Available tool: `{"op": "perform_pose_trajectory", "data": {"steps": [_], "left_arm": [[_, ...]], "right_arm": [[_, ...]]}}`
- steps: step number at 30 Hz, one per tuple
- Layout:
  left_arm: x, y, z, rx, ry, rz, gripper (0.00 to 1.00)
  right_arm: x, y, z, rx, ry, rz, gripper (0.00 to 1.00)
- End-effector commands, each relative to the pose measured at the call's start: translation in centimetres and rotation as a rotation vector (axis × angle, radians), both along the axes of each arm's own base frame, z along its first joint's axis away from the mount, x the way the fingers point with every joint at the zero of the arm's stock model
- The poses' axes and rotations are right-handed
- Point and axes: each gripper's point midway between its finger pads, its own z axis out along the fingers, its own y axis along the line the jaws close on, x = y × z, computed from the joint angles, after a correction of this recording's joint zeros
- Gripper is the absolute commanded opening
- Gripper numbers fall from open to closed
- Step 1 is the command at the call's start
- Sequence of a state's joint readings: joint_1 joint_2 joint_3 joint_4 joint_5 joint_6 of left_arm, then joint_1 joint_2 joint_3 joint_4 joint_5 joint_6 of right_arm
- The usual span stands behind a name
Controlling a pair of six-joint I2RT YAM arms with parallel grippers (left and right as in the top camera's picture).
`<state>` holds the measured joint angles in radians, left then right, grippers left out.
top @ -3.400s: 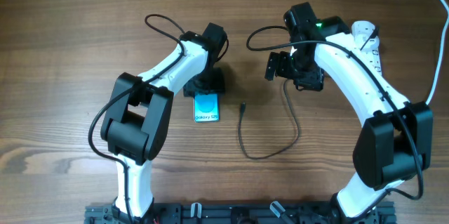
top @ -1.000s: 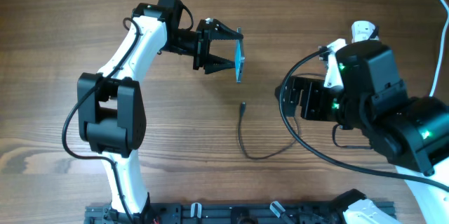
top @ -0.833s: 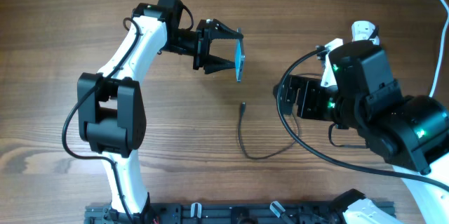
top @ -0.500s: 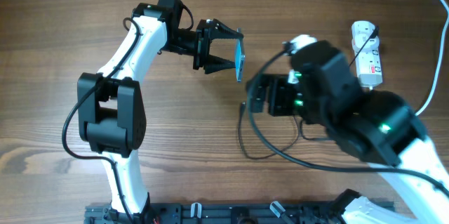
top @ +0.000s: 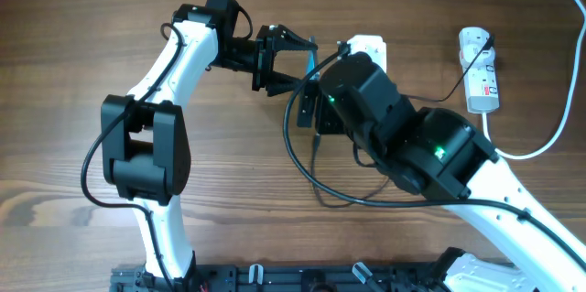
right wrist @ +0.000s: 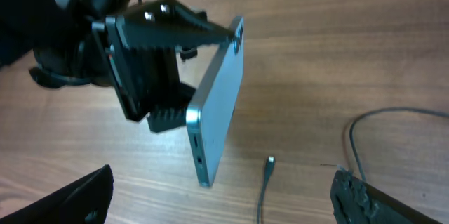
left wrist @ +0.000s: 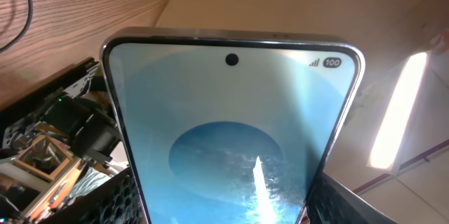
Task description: Plug charger to phone and switch on socket
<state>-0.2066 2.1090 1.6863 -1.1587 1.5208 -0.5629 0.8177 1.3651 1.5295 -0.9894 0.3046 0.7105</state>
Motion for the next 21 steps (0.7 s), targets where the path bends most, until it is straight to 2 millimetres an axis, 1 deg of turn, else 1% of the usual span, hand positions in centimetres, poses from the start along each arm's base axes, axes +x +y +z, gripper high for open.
{"op": "perform_pose_trajectory", "data": {"steps": [1,4,5,8,11,13,18,19,21], "left_arm": [[-0.1,0.2,3.2,-0.067,-0.063,0.003,0.7],[-0.1,0.2,3.0,-0.054,-0.065,0.003,0.7],[-0.1,0.2,2.8,-0.043,-0.067,0.004,0.7],[-0.1,0.2,2.7,-0.037,-0.068,0.004,0.7],[-0.1,0.2,2.7,-0.037,-0.068,0.004,0.71],[-0.1,0.2,2.7,-0.037,-0.067,0.004,0.7],[-0.1,0.2,2.7,-0.037,-0.067,0.004,0.71],[-0.1,0.2,2.7,-0.037,-0.068,0.004,0.71],[-0.1,0.2,2.7,-0.037,-0.068,0.004,0.71]], "right_arm": [[1.4,0.7,-0.8,-0.045,-0.009,-0.024,0.96],[2.1,1.5,-2.4,-0.07,0.019,-0.021,0.91],[2.3,1.5,-2.9,-0.081,0.025,-0.025,0.91],[2.6,1.9,-3.1,-0.079,0.024,-0.025,0.87],[3.0,2.1,-2.6,-0.063,-0.002,-0.03,0.73],[3.5,2.2,-2.8,-0.07,-0.014,-0.042,0.66],[4.2,2.5,-4.4,-0.11,0.004,-0.053,0.63],[4.3,2.5,-4.4,-0.114,0.0,-0.058,0.59],[4.7,2.0,-4.1,-0.131,-0.026,-0.085,0.58]]}}
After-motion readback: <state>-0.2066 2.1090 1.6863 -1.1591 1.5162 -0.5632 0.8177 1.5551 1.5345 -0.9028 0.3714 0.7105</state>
